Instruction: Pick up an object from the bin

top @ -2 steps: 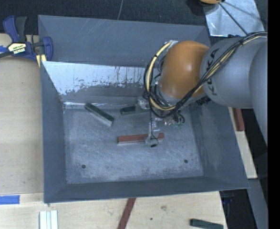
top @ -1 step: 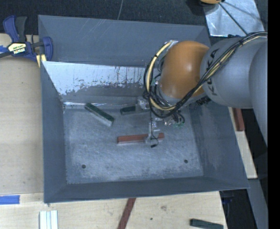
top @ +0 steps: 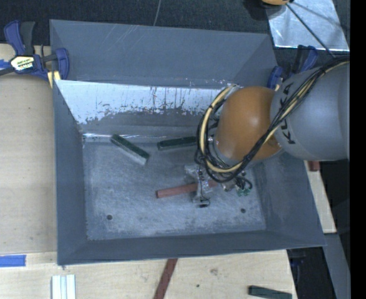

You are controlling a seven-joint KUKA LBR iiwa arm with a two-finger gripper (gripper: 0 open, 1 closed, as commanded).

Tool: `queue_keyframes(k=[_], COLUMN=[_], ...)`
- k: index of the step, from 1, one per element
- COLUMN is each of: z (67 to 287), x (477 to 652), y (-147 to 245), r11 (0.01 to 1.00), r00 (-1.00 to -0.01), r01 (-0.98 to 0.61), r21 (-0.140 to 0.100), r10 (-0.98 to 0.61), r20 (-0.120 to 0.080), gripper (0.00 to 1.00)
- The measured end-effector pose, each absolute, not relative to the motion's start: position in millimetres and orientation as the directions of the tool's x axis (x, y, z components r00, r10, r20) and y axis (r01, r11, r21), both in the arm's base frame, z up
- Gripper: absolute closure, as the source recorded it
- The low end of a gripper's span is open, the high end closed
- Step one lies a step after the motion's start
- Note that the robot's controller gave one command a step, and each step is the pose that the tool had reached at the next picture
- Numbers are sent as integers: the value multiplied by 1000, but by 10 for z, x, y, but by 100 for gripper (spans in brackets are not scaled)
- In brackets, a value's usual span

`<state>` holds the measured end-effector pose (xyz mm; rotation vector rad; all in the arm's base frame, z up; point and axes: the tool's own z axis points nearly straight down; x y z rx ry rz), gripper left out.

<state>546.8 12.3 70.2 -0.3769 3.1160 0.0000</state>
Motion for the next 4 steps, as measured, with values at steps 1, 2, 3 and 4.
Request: queue_keyframes(k=[1,2,3,4], z=[702,2315,2295,2296], x=[5468,5587,5576,5576], y=[122,15,15,15], r11=[971,945,946,946], r00=[-971,-945,-946,-946], r01=[-238,-327,-325,-325], r21=[0,-2,0,0], r10=[-238,-327,-325,-325], r20=[-3,-8,-3,-3], gripper=[100,100,0,0])
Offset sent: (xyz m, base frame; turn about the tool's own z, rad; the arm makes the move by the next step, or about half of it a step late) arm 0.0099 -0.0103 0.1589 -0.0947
